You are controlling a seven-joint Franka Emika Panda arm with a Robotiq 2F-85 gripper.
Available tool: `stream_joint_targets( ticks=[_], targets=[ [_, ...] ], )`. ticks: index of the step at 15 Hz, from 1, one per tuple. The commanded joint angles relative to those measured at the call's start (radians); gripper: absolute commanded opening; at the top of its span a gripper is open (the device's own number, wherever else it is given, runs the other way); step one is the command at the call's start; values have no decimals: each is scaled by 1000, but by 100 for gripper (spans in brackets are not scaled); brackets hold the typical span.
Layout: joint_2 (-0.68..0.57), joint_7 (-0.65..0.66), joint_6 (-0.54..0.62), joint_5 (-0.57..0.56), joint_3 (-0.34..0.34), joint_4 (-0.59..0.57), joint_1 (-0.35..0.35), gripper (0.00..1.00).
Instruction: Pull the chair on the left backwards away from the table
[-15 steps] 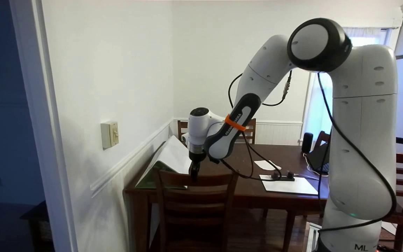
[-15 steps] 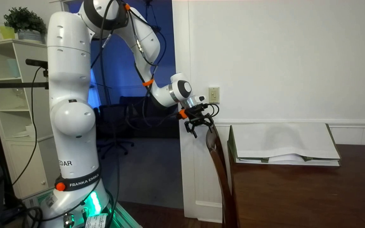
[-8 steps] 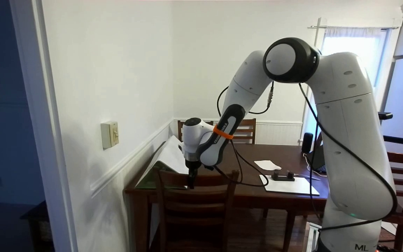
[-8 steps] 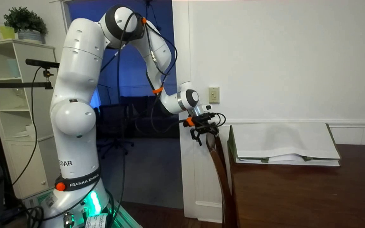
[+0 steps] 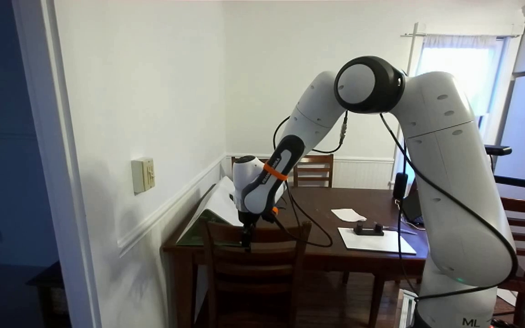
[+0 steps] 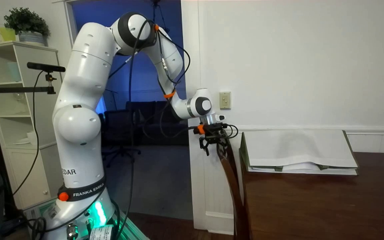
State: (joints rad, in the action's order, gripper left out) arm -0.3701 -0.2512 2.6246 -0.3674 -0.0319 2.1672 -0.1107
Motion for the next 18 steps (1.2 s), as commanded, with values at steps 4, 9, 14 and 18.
stream_joint_targets(
  ticks=[4, 9, 14, 18],
  targets=[
    [-19, -180, -174, 208, 63, -61, -35, 100],
    [-8, -277, -252, 265, 84, -62, -42, 100],
    [-8, -284, -290, 254, 80, -64, -33, 100],
    [7, -308, -332, 265, 95, -49, -31, 100]
  ],
)
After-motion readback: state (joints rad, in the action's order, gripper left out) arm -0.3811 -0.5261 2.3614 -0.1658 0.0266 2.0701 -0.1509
